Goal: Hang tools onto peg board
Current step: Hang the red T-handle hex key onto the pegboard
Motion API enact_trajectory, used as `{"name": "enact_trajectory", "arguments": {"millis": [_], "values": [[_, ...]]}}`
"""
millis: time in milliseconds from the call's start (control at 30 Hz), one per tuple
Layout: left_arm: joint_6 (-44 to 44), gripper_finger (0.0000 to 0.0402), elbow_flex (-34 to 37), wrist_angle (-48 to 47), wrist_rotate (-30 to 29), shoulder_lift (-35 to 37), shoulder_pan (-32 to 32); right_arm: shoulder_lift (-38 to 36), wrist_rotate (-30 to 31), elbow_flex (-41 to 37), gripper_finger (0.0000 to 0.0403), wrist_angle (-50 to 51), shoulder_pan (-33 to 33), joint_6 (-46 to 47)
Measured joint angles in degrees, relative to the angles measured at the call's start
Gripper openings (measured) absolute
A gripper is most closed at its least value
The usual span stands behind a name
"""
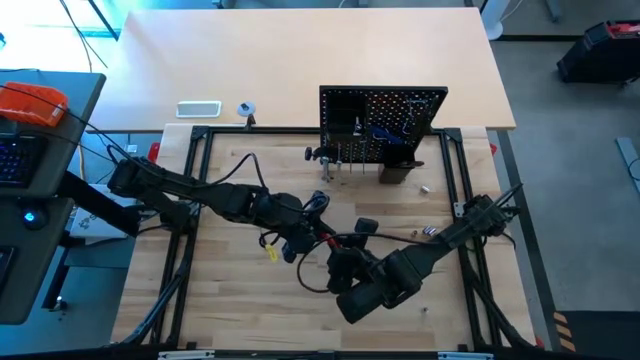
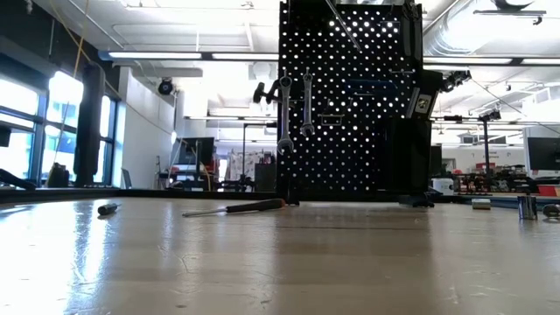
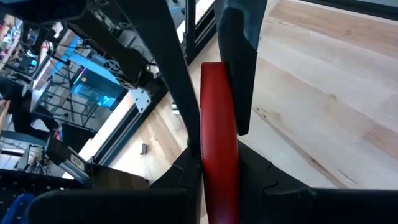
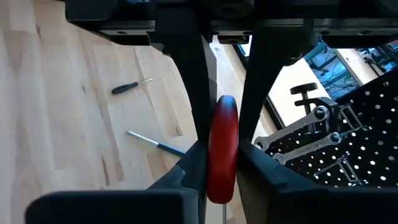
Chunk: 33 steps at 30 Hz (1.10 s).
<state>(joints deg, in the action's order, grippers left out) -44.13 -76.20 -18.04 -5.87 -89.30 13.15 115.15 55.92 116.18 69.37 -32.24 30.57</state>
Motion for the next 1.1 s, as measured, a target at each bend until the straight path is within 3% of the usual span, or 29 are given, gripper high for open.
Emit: {"name": "enact_trajectory", "arguments": {"millis": [267, 600, 733, 933, 1100], "values": [[1.4, 0.0050, 0.0, 0.0, -0.1, 0.0, -0.3, 0.0, 2.7, 0.0, 0.0043, 2.3, -0.3, 4.9], [2.4, 0.0198, -0.1, 1.0, -0.2, 1.2, -0.9, 0.0, 7.8, 0.0, 0.0042, 16.3, -3.9, 24.6], [4.4, 0.0232, 0.0, -0.1, -2.9, 3.0, -1.4, -0.5, 10.0, 0.0, 0.0042, 20.9, -6.0, 32.4], [9.4, 0.0240, 0.0, -9.7, -7.3, 8.1, -3.3, -3.3, 14.1, 0.0, 0.0042, 20.8, -8.1, 32.3], [16.2, 0.0240, 0.1, -21.9, -7.3, 13.8, -4.4, -5.9, 19.5, 0.0, 0.0042, 20.7, -9.7, 31.0]]}}
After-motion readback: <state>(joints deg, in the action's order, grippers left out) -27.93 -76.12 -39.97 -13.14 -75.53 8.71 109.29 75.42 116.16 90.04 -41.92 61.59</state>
